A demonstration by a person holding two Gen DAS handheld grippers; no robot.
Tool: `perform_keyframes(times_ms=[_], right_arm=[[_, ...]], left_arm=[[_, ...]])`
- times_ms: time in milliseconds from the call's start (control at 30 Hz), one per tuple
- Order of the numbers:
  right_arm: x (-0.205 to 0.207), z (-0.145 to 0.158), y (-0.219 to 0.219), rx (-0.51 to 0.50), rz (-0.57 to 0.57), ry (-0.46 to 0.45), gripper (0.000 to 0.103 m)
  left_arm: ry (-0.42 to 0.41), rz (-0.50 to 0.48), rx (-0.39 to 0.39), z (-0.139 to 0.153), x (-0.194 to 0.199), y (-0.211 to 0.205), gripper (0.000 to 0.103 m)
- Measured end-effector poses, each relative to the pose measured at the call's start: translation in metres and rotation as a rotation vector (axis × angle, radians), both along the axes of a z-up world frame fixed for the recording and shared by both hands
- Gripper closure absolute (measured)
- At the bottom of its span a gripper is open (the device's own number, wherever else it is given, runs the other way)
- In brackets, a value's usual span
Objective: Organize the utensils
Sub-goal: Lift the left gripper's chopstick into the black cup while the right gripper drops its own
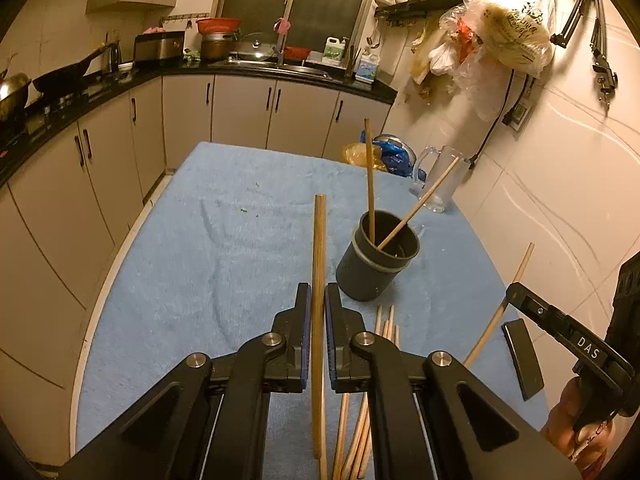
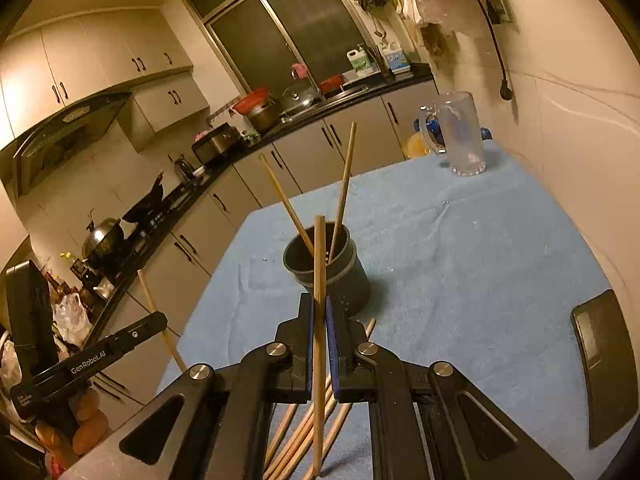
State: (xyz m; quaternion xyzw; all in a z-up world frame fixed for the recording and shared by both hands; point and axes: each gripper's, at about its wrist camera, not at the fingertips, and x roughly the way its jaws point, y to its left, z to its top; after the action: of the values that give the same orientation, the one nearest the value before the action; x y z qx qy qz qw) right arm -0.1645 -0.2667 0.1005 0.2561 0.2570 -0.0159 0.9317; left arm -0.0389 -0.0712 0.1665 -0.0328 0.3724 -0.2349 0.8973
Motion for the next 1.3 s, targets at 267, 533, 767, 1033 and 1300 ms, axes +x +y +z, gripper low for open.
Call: perform_keyframes(times_ms=[267,533,767,1033,1300], right_arm=[[-0.005,0.007,-0.010,0.022,-0.014,-0.019,0.096],[-0.004,0.019,-0.022,0.050,-0.028,-0.041,0.096],[0.001,0.032,-0.036,0.079,-0.047,-0.060,0.096],[0.017,0.061,-0.053,0.073,-0.098,-0.107,0.096],[0.047,0.089,-0.071,0.072,-0.157,-0.146,0.096]], left_arm=[[-0.002,-0.011,-0.005,0.010,0.000,-0.004,0.097],[-0.012,-0.029,-0.009,0.022,0.003,-0.009,0.097],[-0.053,-0.038,0.005,0.043,0.007,-0.017,0.097],[-0.096,-0.056,-0.014,0.081,0.018,-0.025,0.097],[-0.154,-0.048,-0.051,0.125,0.042,-0.036,0.097]])
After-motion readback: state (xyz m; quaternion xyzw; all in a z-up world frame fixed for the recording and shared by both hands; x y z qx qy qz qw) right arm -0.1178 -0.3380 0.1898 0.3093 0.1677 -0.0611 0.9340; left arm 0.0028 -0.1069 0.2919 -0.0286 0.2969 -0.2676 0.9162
